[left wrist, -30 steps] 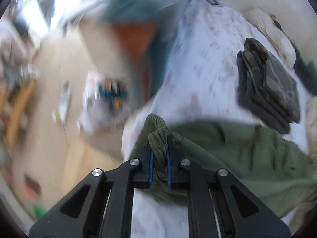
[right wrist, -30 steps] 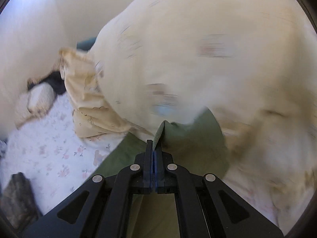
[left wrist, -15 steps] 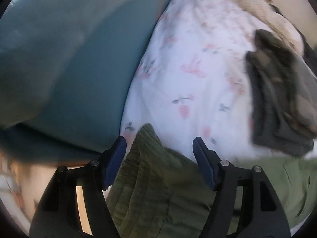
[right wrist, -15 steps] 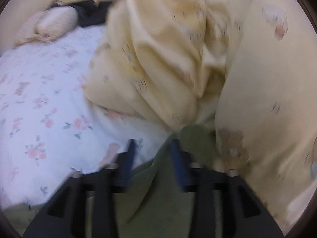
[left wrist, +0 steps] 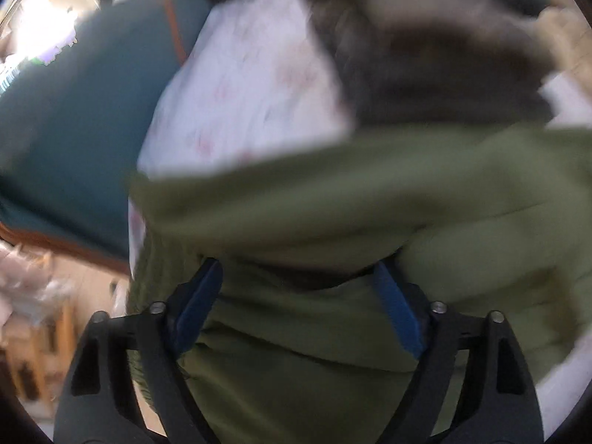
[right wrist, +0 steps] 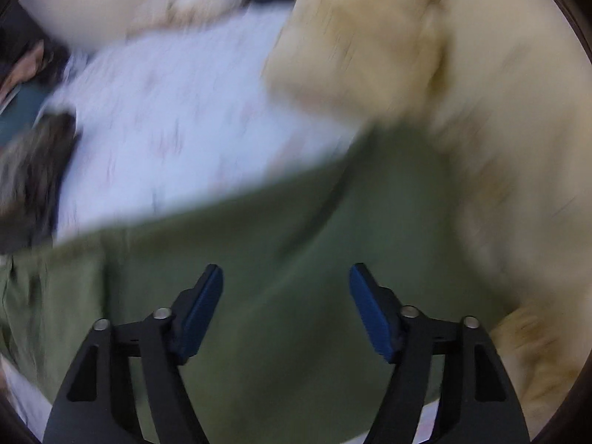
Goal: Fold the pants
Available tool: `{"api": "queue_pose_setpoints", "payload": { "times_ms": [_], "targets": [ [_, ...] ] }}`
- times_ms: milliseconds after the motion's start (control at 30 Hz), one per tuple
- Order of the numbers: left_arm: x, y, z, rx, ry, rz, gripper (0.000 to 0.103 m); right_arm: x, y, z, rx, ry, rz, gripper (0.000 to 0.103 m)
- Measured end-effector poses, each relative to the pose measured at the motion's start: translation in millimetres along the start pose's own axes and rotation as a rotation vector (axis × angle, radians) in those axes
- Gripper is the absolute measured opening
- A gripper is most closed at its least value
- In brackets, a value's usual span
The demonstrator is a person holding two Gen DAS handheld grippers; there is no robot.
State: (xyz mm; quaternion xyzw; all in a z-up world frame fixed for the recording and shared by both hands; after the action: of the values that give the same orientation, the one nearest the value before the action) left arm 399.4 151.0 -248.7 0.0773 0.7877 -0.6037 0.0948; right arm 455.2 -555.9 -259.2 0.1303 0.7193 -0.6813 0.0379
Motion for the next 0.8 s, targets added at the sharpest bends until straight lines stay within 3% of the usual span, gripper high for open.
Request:
{"api": "queue_pose_setpoints", "payload": {
  "times_ms": [67, 100, 167, 200, 233, 267, 367, 433, 533, 600, 667, 800],
  "targets": [
    [7, 20, -12, 0.040, -0.063, -0.054, 0.083, 10, 30, 25, 0.159, 0.043, -0.032, 0.062],
    [7, 22, -14, 0.062, -0.072, -0.051, 0.083, 12, 35, 38, 0.153, 0.096, -0.021, 0.063],
    [7, 16, -15, 0.034, -0.040, -0.041, 0.083, 13, 29, 85, 0.246, 0.246, 0.027, 0.070],
    [8, 14, -15, 0.022, -0.034, -0.041, 0.083, 15, 24, 104, 0.304, 0.290, 0.037, 0.069],
    [10, 11, -15, 0.017, -0.030, -0.039, 0.083, 22, 19, 127, 0.426, 0.313, 0.013, 0.070],
    [15, 10, -17, 0.011, -0.026, -0.036, 0.083, 26, 17, 140, 0.474, 0.303, -0.010, 0.069],
    [18, -1, -16, 0.013, -0.024, -0.001, 0.082, 39, 4, 147, 0.444, 0.303, -0.043, 0.066],
    [19, -14, -12, 0.062, -0.043, 0.048, 0.082, 45, -15, 141, 0.450, 0.282, -0.002, 0.068],
    [22, -41, -14, 0.139, -0.109, 0.130, 0.083, 63, -59, 123, 0.285, 0.342, 0.179, 0.078],
    [15, -51, -19, 0.165, -0.162, 0.155, 0.084, 82, -68, 113, 0.096, 0.428, 0.234, 0.082],
    [18, -61, -28, 0.204, -0.217, 0.159, 0.084, 103, -59, 105, -0.066, 0.518, 0.222, 0.083],
    [29, -79, -40, 0.238, -0.294, 0.175, 0.084, 127, -15, 93, -0.248, 0.667, 0.103, 0.083]
  ]
}}
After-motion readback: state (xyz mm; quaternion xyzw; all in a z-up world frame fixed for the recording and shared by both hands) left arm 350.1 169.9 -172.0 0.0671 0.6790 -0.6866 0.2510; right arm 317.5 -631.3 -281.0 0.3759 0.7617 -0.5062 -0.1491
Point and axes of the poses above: each gripper's, at about its wrist camera, not at the fingertips, and y roughly the way its jaws point, z to its right, x to its underside, the point moved 10 cm from there along y, roughly the way its jaws point, and after that the axes turned 8 degrees about -z, right-handed, at the moved point
